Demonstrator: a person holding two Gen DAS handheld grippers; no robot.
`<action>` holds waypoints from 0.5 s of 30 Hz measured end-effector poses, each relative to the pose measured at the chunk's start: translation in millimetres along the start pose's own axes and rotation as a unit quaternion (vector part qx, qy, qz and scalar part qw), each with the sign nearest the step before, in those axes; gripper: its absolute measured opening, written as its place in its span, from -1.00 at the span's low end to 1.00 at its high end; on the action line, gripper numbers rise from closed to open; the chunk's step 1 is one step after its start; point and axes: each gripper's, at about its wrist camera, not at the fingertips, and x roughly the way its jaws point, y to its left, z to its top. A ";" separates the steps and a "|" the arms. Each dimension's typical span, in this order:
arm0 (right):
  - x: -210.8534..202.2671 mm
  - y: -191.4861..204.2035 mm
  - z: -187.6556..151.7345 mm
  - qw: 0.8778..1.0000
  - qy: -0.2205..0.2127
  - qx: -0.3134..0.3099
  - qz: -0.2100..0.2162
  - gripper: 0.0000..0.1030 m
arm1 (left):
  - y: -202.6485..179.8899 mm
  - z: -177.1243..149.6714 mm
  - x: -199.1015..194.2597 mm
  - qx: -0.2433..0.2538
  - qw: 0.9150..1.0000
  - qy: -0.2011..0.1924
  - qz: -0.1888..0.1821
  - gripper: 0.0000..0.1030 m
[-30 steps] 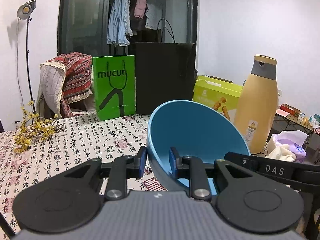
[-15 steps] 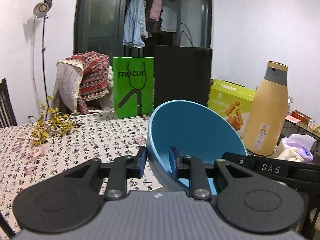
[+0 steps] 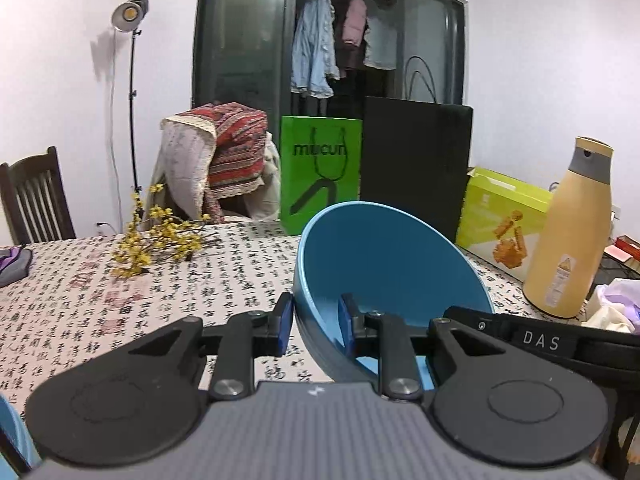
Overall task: Organize plates and bowls
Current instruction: 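Carry the held blue bowl away from the thermos toward the vase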
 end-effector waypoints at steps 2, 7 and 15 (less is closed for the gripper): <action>1.9 4.2 -1.2 1.000 0.003 -0.003 0.006 -0.62 | 3.5 -0.8 -2.8 -0.002 1.000 -0.001 0.006 -0.53; 5.9 14.5 -3.4 1.000 0.008 -0.007 0.018 -0.62 | 12.4 -1.8 -9.5 -0.007 1.000 -0.003 0.018 -0.53; 9.1 29.9 -6.8 0.999 0.014 -0.015 0.034 -0.62 | 27.3 -5.0 -17.3 -0.021 0.999 -0.004 0.033 -0.53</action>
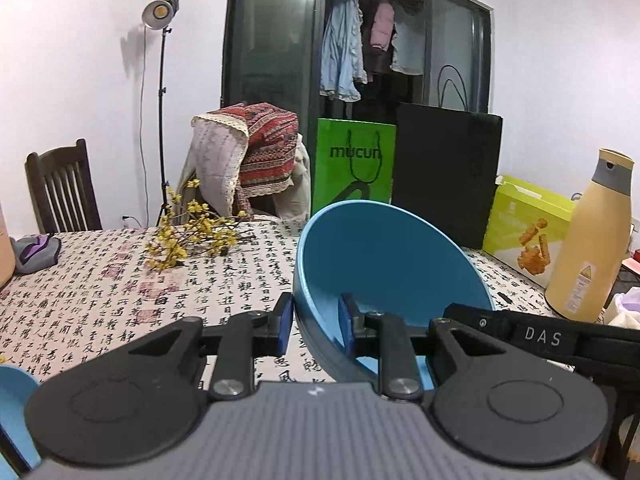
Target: Organize plates and bowls
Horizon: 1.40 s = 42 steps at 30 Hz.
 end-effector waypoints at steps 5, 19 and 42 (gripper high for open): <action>2.7 9.6 -1.7 1.000 0.002 -0.005 0.009 -0.62 | 7.8 -0.8 -5.6 -0.006 1.000 -0.002 0.009 -0.53; -1.9 23.4 -2.1 0.999 0.004 -0.017 0.027 -0.62 | 12.5 -5.2 -20.2 -0.024 0.999 -0.009 0.031 -0.53; 7.4 52.9 -8.5 0.996 0.012 -0.026 0.082 -0.62 | 39.4 -8.0 -52.2 -0.053 0.995 -0.019 0.082 -0.53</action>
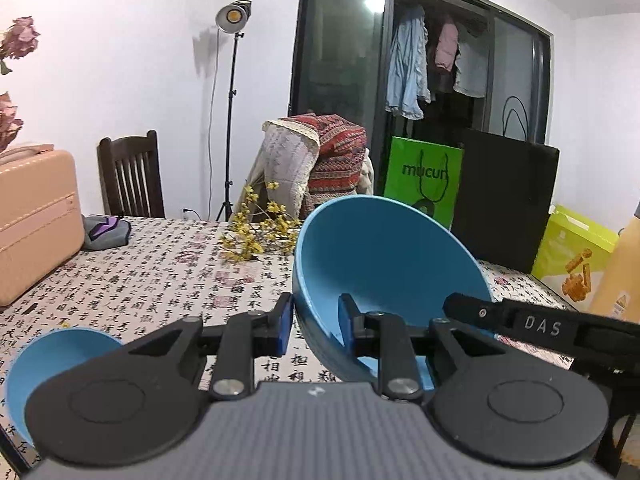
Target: Organize plates and bowls
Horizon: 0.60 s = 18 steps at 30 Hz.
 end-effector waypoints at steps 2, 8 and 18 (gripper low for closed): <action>3.5 3.6 -1.6 1.000 0.003 0.001 0.004 -0.62 | 4.6 1.4 -3.0 -0.002 1.000 -0.004 0.003 -0.53; 13.1 16.2 -7.8 1.000 0.012 -0.001 0.014 -0.62 | 19.6 4.1 -7.0 -0.007 1.000 -0.008 0.011 -0.53; 25.7 44.0 -16.5 0.999 0.023 -0.012 0.028 -0.62 | 50.9 3.0 -15.3 -0.022 0.999 -0.011 0.025 -0.53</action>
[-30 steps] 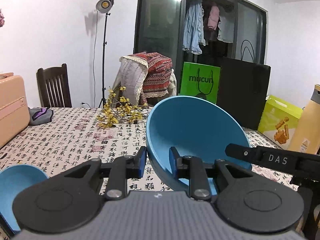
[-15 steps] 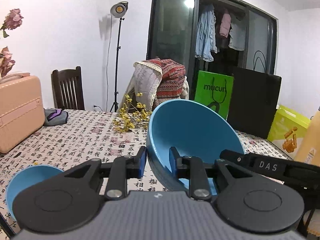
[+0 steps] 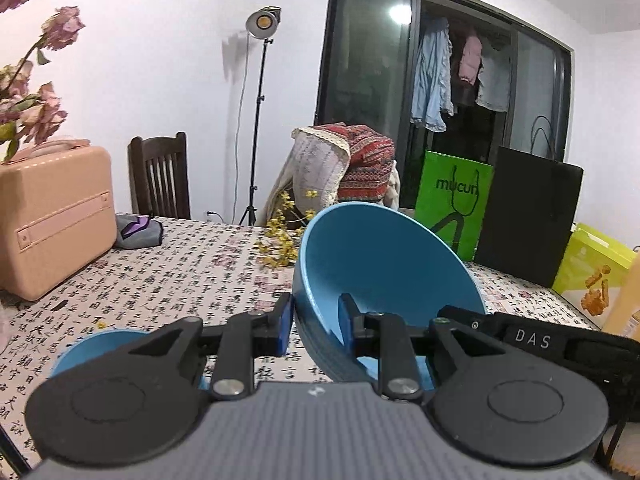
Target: Organize plates and bowls
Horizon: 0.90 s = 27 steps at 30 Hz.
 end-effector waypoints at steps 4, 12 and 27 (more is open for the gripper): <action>5.5 13.5 -3.0 1.000 0.004 -0.006 0.008 -0.62 | 14.5 0.4 -6.7 -0.007 1.000 -0.005 0.007 -0.53; 19.6 41.1 -11.0 0.999 0.017 -0.020 0.022 -0.62 | 41.2 1.3 -18.5 -0.021 0.999 -0.015 0.019 -0.53; 43.4 87.4 -28.0 0.997 0.040 -0.043 0.043 -0.62 | 88.3 -9.2 -30.6 -0.040 0.998 -0.020 0.047 -0.53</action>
